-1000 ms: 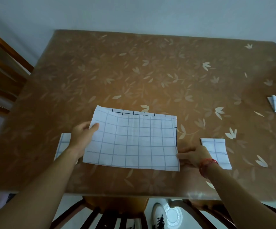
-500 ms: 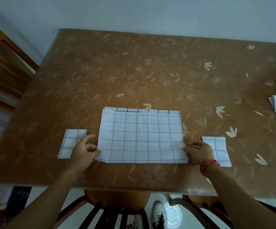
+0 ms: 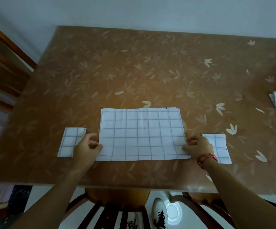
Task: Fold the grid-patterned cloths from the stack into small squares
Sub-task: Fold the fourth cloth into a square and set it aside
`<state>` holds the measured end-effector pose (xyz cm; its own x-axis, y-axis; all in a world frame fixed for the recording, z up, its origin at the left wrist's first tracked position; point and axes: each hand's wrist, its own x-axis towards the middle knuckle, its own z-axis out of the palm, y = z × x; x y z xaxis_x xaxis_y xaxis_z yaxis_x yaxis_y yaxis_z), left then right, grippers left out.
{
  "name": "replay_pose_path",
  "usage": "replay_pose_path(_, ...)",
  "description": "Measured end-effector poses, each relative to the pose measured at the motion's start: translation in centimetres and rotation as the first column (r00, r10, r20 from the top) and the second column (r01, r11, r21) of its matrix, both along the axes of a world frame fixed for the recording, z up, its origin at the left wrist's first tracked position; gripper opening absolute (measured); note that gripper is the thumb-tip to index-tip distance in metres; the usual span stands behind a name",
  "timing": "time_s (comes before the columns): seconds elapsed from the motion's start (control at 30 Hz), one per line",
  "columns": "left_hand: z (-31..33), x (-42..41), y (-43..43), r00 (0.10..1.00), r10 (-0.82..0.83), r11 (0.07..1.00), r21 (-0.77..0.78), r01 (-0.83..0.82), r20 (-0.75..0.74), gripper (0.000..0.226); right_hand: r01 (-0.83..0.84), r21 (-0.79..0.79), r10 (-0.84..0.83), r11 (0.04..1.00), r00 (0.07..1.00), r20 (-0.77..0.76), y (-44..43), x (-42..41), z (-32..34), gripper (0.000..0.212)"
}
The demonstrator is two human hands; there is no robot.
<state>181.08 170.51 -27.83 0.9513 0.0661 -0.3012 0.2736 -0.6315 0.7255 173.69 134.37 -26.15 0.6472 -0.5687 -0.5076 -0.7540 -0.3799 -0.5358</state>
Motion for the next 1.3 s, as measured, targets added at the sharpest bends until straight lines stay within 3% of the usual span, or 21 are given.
replay_pose_path(0.2,0.0,-1.4,-0.5,0.968,-0.193,0.959,0.241,0.152,0.158,0.033,-0.048,-0.174,0.06,0.984,0.996,0.069,0.6,0.2,-0.1,0.034)
replay_pose_path(0.33,0.7,-5.5,-3.6,0.825,-0.526,0.827,0.352,0.439,0.205,0.039,-0.236,-0.307,0.29,0.922,0.946,0.143,2.8,-0.3,0.3,0.038)
replay_pose_path(0.4,0.0,-7.7,-5.2,0.7,-0.682,0.708,0.435,0.557,0.214,0.044,-0.411,-0.367,0.48,0.835,0.87,0.117,5.0,-1.6,0.0,0.041)
replay_pose_path(0.5,-1.0,-9.6,-6.7,0.583,-0.799,0.559,0.538,0.63,0.149,0.051,-0.612,-0.519,0.739,0.597,0.672,0.058,8.2,-4.2,-1.6,0.048)
replay_pose_path(0.57,-1.5,-10.1,-6.9,0.573,-0.816,0.506,0.573,0.644,0.076,0.057,-0.705,-0.535,0.822,0.466,0.568,-0.032,9.3,-5.2,-2.6,0.057)
replay_pose_path(0.67,-2.0,-10.5,-6.8,0.599,-0.8,0.48,0.576,0.661,-0.021,0.062,-0.773,-0.505,0.847,0.384,0.513,-0.14,9.8,-5.7,-3.7,0.066)
replay_pose_path(1.03,-2.6,-10.5,-7.2,0.607,-0.792,0.441,0.625,0.644,-0.067,0.068,-0.837,-0.463,0.879,0.291,0.425,-0.215,9.6,-4.9,-4.4,0.069)
replay_pose_path(1.17,-3.3,-10.4,-7.2,0.602,-0.796,0.437,0.634,0.638,-0.057,0.069,-0.826,-0.463,0.875,0.321,0.446,-0.19,10.1,-5.1,-3.6,0.071)
replay_pose_path(1.3,-3.8,-10.5,-6.9,0.592,-0.806,0.45,0.64,0.623,-0.01,0.067,-0.839,-0.468,0.913,0.278,0.382,-0.143,11.4,-5.5,-3.2,0.076)
